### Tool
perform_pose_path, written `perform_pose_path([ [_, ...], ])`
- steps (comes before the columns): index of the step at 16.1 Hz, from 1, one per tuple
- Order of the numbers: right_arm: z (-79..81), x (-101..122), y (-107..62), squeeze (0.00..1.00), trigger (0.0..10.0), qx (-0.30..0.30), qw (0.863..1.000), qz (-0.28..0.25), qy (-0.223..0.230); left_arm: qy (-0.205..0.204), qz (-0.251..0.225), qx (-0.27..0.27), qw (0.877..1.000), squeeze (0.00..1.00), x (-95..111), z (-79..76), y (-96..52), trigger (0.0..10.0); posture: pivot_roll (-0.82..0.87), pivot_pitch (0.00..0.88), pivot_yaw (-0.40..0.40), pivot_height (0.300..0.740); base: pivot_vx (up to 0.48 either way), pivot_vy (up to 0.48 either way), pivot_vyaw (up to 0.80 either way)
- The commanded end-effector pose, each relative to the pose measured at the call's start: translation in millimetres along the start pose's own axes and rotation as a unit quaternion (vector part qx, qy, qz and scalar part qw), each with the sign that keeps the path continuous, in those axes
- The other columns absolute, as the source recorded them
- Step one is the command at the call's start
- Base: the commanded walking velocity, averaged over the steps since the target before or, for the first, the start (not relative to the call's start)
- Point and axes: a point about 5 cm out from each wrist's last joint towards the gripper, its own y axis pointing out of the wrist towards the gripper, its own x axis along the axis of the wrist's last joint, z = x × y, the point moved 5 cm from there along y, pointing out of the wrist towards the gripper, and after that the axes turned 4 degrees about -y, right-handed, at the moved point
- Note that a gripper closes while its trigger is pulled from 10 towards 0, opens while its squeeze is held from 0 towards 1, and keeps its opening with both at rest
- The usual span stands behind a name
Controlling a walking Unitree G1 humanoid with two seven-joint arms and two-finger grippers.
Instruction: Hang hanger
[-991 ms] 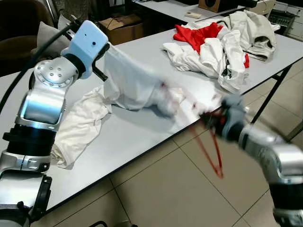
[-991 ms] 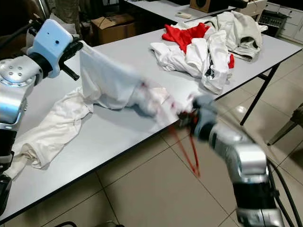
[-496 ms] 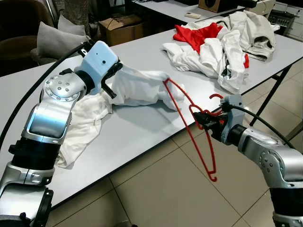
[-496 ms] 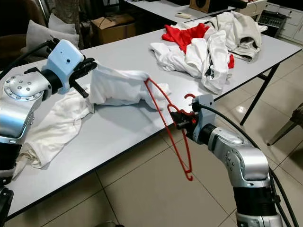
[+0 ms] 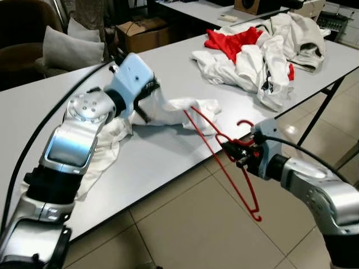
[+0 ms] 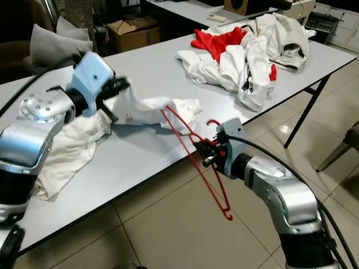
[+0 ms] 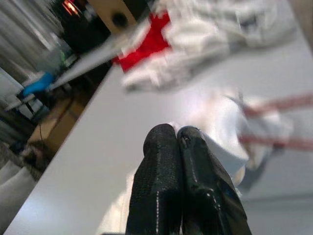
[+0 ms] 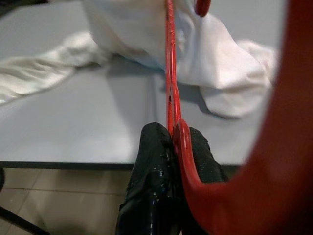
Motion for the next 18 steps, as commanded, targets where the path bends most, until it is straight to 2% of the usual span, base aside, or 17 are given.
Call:
perform_pose_path([
  [1, 5.7, 7, -2.1, 0.00, 10.0, 0.014, 1.000, -0.015, -0.012, 0.012, 0.033, -0.010, 0.999, 0.00, -13, -3.4, -1.6, 0.0, -0.17, 0.000, 0.055, 0.740, 0.000, 0.000, 0.00],
  [2, 3.1, 9, -3.3, 0.00, 10.0, 0.004, 1.000, -0.021, -0.007, 0.019, 0.061, -0.006, 0.998, 0.00, -25, -1.6, -3.7, 0.0, -0.18, 0.000, 0.060, 0.740, 0.000, 0.000, 0.00],
  [4, -7.7, 5, -8.5, 0.00, 10.0, -0.029, 0.999, -0.020, 0.014, 0.042, 0.141, 0.030, 0.989, 0.00, -67, 14.5, -18.2, 0.0, -0.18, 0.000, 0.061, 0.740, 0.000, 0.000, 0.00],
  [6, -1.0, -2, -11.0, 0.00, 10.0, -0.015, 1.000, -0.010, 0.020, 0.016, 0.147, 0.036, 0.988, 0.00, -77, 13.8, -24.2, 0.0, -0.18, 0.000, 0.059, 0.740, 0.000, 0.000, 0.00],
  [8, 6.3, -11, -13.2, 0.00, 10.0, -0.008, 0.999, 0.000, 0.034, -0.015, 0.157, 0.029, 0.987, 0.00, -91, 2.9, -30.6, 0.0, -0.18, 0.000, 0.057, 0.740, 0.000, 0.000, 0.00],
  [9, 8.7, -13, -13.6, 0.00, 10.0, -0.008, 0.999, 0.001, 0.037, -0.019, 0.157, 0.026, 0.987, 0.00, -95, -0.9, -32.5, 0.0, -0.18, 0.000, 0.060, 0.740, 0.000, 0.000, 0.00],
  [10, 12.7, -17, -14.5, 0.00, 10.0, -0.002, 0.999, 0.007, 0.041, -0.014, 0.142, 0.024, 0.989, 0.00, -95, -4.0, -33.5, 0.9, -0.19, 0.000, 0.062, 0.740, 0.000, 0.000, 0.00],
  [12, 15.4, -20, -16.1, 0.00, 10.0, -0.002, 0.999, 0.011, 0.045, -0.002, 0.094, -0.001, 0.996, 0.00, -82, -9.6, -36.1, 0.0, -0.18, 0.000, 0.063, 0.740, 0.000, 0.000, 0.00],
  [13, 15.6, -21, -16.8, 0.00, 10.0, -0.005, 0.999, 0.013, 0.048, 0.015, 0.065, -0.027, 0.997, 0.00, -72, -15.3, -37.9, 0.0, -0.18, 0.000, 0.065, 0.740, 0.000, 0.000, 0.00],
  [14, 16.1, -22, -17.2, 0.00, 10.0, -0.005, 0.999, 0.014, 0.049, 0.021, 0.055, -0.038, 0.998, 0.00, -69, -17.7, -39.3, 0.7, -0.19, 0.000, 0.065, 0.740, 0.000, 0.000, 0.00],
  [15, 17.3, -24, -18.0, 0.00, 10.0, -0.006, 0.999, 0.017, 0.050, 0.031, 0.055, -0.042, 0.997, 0.00, -70, -16.4, -43.0, 7.9, -0.19, 0.000, 0.065, 0.740, 0.000, 0.000, 0.00],
  [16, 18.0, -24, -18.3, 0.00, 10.0, -0.005, 0.999, 0.018, 0.050, 0.030, 0.052, -0.049, 0.997, 0.32, -69, -17.2, -44.2, 10.0, -0.19, 0.000, 0.066, 0.740, 0.000, 0.000, 0.00],
  [17, 19.3, -25, -18.1, 0.00, 10.0, -0.006, 0.998, 0.018, 0.052, 0.036, 0.044, -0.092, 0.994, 1.00, -69, -26.1, -48.4, 10.0, -0.19, 0.000, 0.066, 0.740, 0.000, 0.000, 0.00],
  [18, 19.6, -24, -17.3, 0.00, 10.0, -0.007, 0.998, 0.017, 0.052, 0.050, 0.048, -0.111, 0.991, 1.00, -72, -31.4, -50.4, 10.0, -0.19, 0.000, 0.071, 0.740, 0.000, 0.000, 0.00],
])
